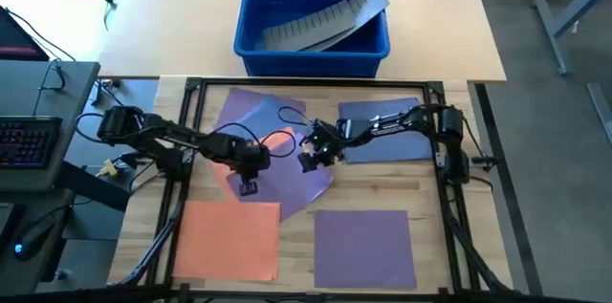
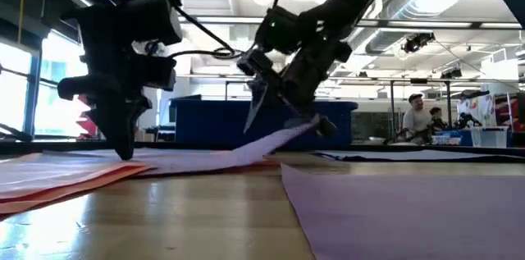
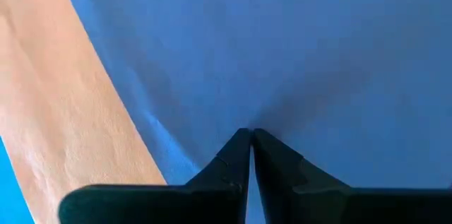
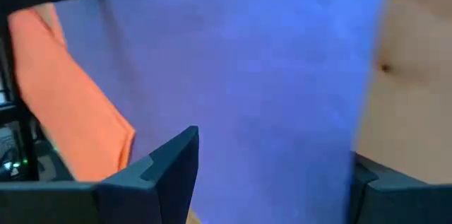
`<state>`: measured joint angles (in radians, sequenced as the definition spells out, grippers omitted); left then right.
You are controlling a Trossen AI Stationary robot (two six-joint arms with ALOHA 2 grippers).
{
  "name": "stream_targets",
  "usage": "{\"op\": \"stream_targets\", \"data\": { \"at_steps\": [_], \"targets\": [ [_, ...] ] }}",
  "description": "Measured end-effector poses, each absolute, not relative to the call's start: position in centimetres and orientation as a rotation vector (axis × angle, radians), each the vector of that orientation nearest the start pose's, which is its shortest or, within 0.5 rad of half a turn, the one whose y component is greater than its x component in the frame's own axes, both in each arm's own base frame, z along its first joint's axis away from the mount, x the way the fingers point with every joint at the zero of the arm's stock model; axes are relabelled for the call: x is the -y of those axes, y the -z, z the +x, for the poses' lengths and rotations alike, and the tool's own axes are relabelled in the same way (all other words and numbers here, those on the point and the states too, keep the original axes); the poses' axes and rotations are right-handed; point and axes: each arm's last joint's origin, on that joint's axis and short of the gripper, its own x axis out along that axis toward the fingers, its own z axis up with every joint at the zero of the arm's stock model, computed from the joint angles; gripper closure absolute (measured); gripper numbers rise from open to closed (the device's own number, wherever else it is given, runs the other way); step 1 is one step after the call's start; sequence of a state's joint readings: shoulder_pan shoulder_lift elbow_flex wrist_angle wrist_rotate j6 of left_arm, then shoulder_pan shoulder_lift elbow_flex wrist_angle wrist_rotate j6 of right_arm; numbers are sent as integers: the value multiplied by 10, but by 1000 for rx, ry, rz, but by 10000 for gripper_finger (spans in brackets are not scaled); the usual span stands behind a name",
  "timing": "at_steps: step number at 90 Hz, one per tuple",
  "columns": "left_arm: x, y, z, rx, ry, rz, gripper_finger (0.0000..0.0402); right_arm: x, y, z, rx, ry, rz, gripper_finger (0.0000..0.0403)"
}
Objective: Organize paper
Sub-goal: Stack the purple paper on top of the purple paper
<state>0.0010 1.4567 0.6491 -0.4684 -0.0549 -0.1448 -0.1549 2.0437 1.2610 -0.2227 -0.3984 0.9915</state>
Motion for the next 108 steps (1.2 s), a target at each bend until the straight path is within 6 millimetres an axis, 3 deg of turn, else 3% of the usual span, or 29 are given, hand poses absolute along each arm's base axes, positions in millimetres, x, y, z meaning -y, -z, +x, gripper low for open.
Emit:
{"op": "stream_targets", "data": {
  "at_steps": [15, 29, 34, 42, 53, 67, 84, 98, 108],
  "targets": [
    [-4, -138, 231, -1260, -182, -92, 401, 45, -123, 409, -996, 278, 1196, 229],
    [-9, -145, 234, -1268, -247, -112, 402, 40, -127, 408, -998, 312, 1201, 363],
    [-11, -153, 237, -1276, -292, -105, 401, 38, -131, 407, -994, 323, 1215, 388],
    [-14, -171, 244, -1285, -358, -77, 401, 33, -145, 404, -983, 338, 1240, 399],
    [-16, -201, 251, -1264, -431, -59, 401, 18, -182, 392, -967, 327, 1203, 402],
    [-14, -233, 256, -1176, -492, -115, 401, -21, -225, 355, -1059, 386, 1115, 403],
    [-2, -250, 255, -1099, -458, -121, 401, -94, -270, 301, -1064, 487, 1155, 403],
    [13, -254, 251, -1089, -406, -98, 401, -160, -272, 256, -1117, 613, 1221, 403],
    [27, -254, 250, -1081, -372, -95, 401, -193, -260, 226, -1209, 742, 1188, 403]
  ]
}}
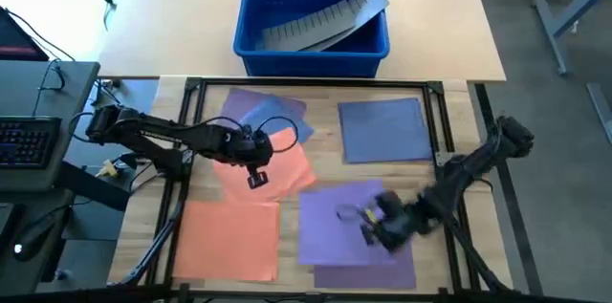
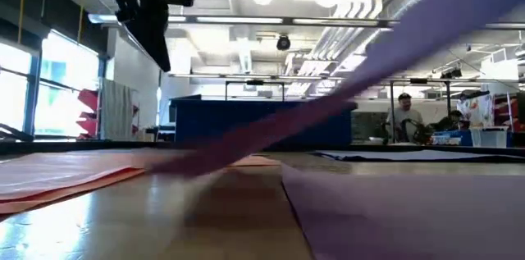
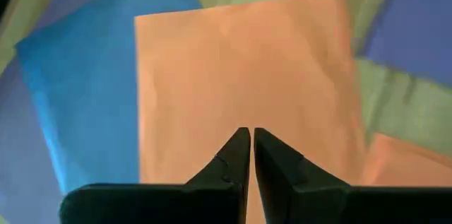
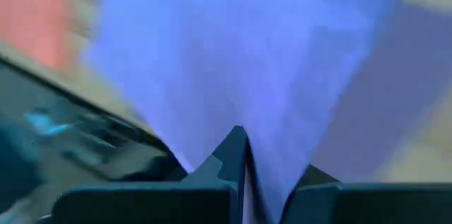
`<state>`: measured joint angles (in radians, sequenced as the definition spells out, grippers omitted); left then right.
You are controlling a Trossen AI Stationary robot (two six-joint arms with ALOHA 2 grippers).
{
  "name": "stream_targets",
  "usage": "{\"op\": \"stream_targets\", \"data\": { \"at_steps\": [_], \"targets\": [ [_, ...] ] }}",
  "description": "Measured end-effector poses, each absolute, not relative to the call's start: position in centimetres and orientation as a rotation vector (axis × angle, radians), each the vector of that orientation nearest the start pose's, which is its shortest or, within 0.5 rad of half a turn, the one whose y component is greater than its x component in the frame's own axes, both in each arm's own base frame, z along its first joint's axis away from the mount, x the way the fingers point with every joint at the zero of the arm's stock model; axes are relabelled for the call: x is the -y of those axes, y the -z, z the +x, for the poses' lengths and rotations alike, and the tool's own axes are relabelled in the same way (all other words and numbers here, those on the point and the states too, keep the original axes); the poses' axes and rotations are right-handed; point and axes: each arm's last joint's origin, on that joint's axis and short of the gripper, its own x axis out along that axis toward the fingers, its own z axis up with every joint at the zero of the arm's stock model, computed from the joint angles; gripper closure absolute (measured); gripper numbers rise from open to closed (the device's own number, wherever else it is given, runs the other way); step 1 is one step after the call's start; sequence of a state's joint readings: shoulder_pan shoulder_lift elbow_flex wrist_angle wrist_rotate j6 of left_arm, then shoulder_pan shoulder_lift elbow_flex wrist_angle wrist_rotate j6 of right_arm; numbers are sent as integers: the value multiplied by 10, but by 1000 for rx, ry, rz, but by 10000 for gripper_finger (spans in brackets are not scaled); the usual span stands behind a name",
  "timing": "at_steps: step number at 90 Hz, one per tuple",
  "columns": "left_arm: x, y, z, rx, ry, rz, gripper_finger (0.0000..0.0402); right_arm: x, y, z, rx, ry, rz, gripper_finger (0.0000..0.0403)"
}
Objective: Organize paper
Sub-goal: Stack the purple paper on top of the purple paper
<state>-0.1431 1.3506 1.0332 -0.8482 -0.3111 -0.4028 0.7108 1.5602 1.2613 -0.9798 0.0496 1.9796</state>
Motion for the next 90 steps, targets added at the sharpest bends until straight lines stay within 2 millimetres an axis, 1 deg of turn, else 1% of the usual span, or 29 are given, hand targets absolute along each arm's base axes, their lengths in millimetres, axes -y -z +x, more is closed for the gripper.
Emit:
{"op": "stream_targets", "data": {
  "at_steps": [13, 21, 28, 38, 47, 54, 63, 80, 90],
  "targets": [
    [43, -253, 248, -1070, -334, -77, 401, -216, -248, 206, -1222, 862, 1196, 403],
    [50, -253, 247, -1064, -333, -66, 401, -225, -234, 202, -1214, 894, 1199, 403],
    [53, -253, 246, -1053, -345, -51, 401, -228, -217, 204, -1241, 890, 1230, 403],
    [53, -253, 246, -1037, -375, -59, 401, -229, -200, 210, -1229, 851, 1287, 403],
    [53, -253, 246, -1031, -388, -81, 401, -228, -194, 211, -1211, 834, 1304, 403],
    [53, -253, 246, -1028, -391, -92, 401, -225, -189, 210, -1220, 856, 1290, 403],
    [54, -253, 246, -1032, -378, -137, 401, -226, -185, 210, -1234, 834, 1322, 403],
    [64, -255, 249, -1026, -276, -238, 401, -226, -174, 210, -1219, 789, 1377, 403],
    [75, -253, 257, -1028, -127, -308, 401, -227, -169, 211, -1203, 742, 1416, 403]
  ]
}}
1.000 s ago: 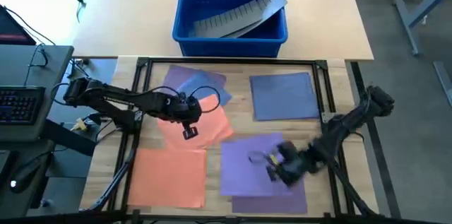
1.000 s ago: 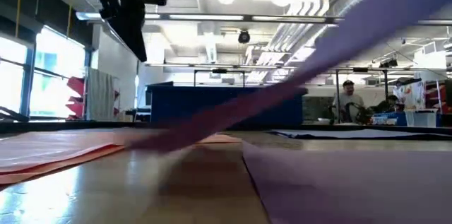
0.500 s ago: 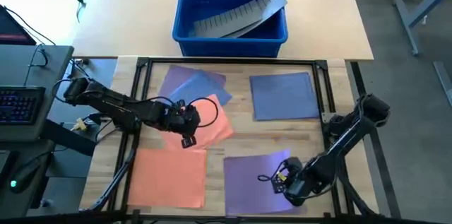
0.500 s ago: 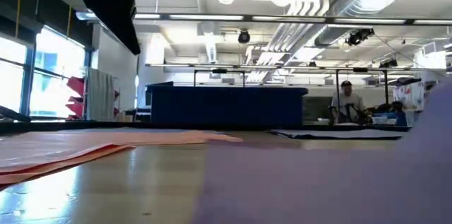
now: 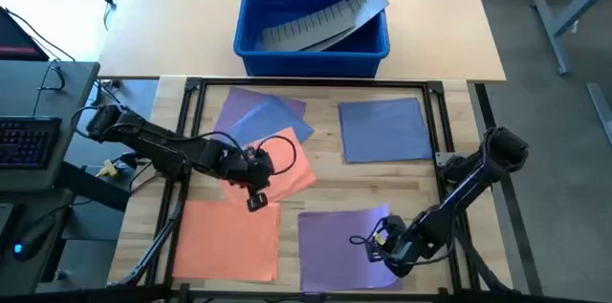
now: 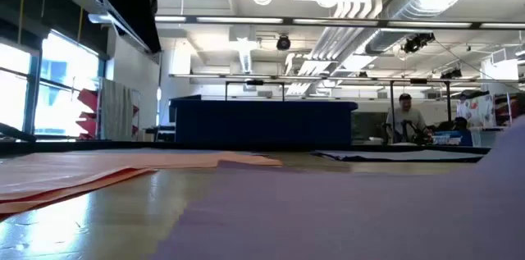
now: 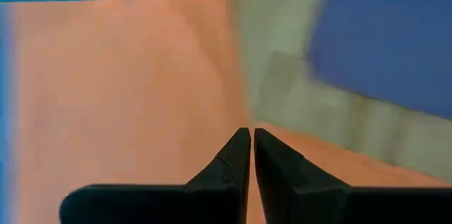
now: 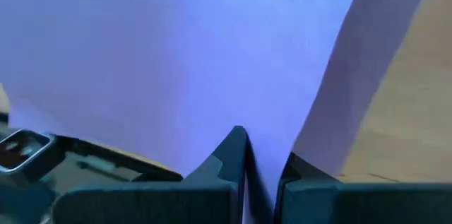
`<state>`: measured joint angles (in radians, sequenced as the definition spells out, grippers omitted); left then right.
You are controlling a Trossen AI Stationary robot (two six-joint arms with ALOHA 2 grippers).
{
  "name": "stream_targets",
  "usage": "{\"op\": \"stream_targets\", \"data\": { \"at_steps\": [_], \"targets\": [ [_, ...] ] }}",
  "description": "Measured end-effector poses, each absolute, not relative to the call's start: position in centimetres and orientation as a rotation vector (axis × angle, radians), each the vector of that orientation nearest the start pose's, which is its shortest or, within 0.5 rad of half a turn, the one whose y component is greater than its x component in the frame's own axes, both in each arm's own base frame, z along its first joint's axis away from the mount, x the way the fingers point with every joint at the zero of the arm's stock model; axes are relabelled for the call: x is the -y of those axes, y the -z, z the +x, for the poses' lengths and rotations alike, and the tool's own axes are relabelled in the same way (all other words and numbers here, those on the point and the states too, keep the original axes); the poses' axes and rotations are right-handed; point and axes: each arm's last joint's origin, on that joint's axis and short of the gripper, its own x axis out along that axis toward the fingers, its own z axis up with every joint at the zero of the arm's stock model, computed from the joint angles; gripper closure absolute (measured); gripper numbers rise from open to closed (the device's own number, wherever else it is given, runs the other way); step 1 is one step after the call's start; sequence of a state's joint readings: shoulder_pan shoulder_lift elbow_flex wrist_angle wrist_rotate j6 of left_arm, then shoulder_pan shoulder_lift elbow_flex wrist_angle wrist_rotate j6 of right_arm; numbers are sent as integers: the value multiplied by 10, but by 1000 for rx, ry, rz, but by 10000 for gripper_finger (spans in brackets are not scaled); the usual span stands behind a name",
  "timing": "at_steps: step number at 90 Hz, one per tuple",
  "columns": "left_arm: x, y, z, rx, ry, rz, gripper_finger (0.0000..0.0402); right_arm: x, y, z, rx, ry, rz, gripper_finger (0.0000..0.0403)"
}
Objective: Organize paper
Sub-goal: Stack the purple paper on top of the purple paper
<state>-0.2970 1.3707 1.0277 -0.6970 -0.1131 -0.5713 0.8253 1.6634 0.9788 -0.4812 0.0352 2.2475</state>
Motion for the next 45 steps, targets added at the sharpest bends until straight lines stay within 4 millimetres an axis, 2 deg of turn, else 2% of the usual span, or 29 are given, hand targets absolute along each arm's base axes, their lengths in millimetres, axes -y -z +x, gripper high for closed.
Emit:
{"op": "stream_targets", "data": {
  "at_steps": [13, 26, 35, 45],
  "targets": [
    [91, -233, 270, -1045, 57, -354, 401, -226, -166, 210, -1210, 745, 1419, 403],
    [103, -208, 285, -1062, 101, -367, 401, -228, -167, 211, -1231, 727, 1433, 394],
    [110, -192, 297, -1058, 111, -372, 401, -229, -167, 211, -1258, 713, 1438, 361],
    [115, -175, 307, -1068, 132, -383, 401, -230, -167, 209, -1294, 704, 1429, 303]
  ]
}}
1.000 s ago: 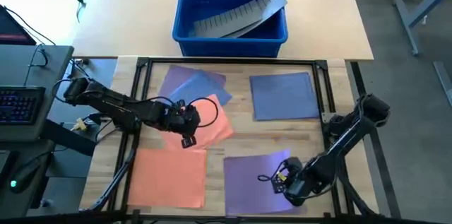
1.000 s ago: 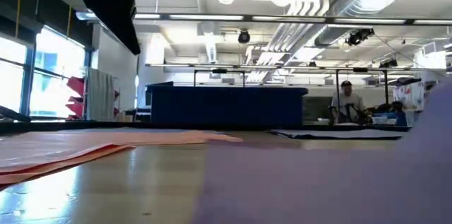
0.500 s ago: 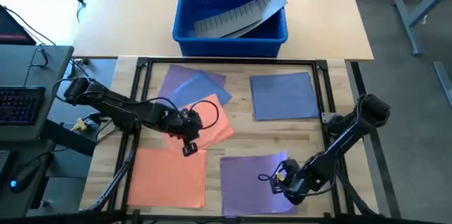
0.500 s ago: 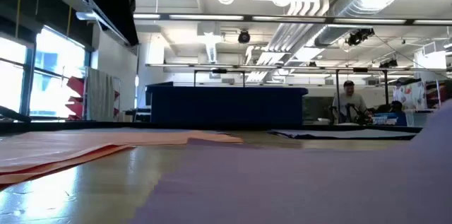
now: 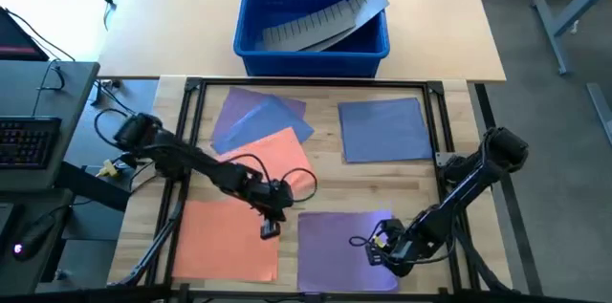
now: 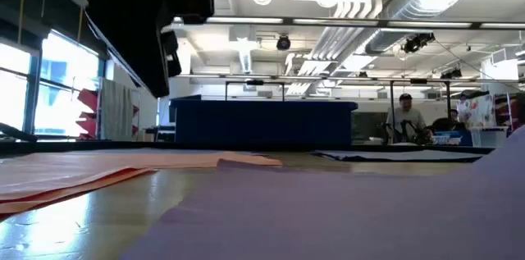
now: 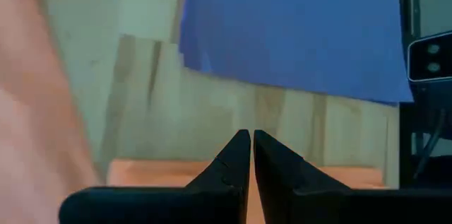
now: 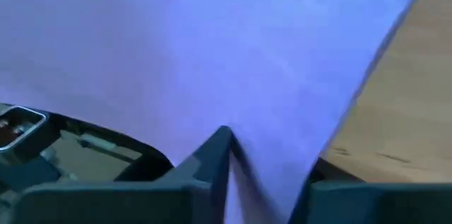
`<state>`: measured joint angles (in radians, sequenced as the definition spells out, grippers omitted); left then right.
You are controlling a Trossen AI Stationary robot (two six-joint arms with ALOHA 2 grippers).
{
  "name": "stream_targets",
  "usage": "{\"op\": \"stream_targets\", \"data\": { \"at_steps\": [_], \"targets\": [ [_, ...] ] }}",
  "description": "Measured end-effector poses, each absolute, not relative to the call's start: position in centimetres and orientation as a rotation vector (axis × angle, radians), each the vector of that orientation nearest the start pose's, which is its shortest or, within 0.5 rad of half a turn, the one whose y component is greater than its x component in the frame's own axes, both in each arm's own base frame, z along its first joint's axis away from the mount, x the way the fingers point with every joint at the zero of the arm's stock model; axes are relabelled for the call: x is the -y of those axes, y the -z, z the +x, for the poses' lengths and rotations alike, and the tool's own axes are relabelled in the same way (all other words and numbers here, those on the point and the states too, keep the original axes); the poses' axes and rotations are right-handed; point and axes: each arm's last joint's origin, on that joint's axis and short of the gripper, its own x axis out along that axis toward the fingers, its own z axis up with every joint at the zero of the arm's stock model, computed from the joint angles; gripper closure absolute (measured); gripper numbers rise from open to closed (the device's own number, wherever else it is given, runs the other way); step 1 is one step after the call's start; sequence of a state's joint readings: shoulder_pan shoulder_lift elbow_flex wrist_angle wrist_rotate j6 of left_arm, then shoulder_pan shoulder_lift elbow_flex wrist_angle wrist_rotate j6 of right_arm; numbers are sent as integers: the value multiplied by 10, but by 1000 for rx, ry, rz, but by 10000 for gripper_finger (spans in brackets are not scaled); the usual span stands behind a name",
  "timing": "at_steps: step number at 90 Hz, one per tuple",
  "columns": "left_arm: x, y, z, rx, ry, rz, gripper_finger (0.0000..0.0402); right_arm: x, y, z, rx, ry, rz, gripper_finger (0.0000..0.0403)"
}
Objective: Organize paper
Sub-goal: Stack the purple paper on top of the purple paper
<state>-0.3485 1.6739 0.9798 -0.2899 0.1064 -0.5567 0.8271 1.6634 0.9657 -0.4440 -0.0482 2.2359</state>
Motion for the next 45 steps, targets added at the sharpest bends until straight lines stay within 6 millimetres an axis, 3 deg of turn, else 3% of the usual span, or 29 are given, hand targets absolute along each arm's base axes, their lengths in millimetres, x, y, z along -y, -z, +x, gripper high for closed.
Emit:
{"op": "stream_targets", "data": {
  "at_steps": [25, 37, 45],
  "targets": [
    [119, -155, 312, -1125, 147, -401, 401, -240, -186, 212, -1476, 546, 1359, 170],
    [118, -158, 311, -1121, 127, -402, 401, -243, -203, 210, -1596, 544, 1279, 145],
    [114, -166, 309, -1118, 51, -408, 401, -242, -215, 210, -1578, 555, 1202, 143]
  ]
}}
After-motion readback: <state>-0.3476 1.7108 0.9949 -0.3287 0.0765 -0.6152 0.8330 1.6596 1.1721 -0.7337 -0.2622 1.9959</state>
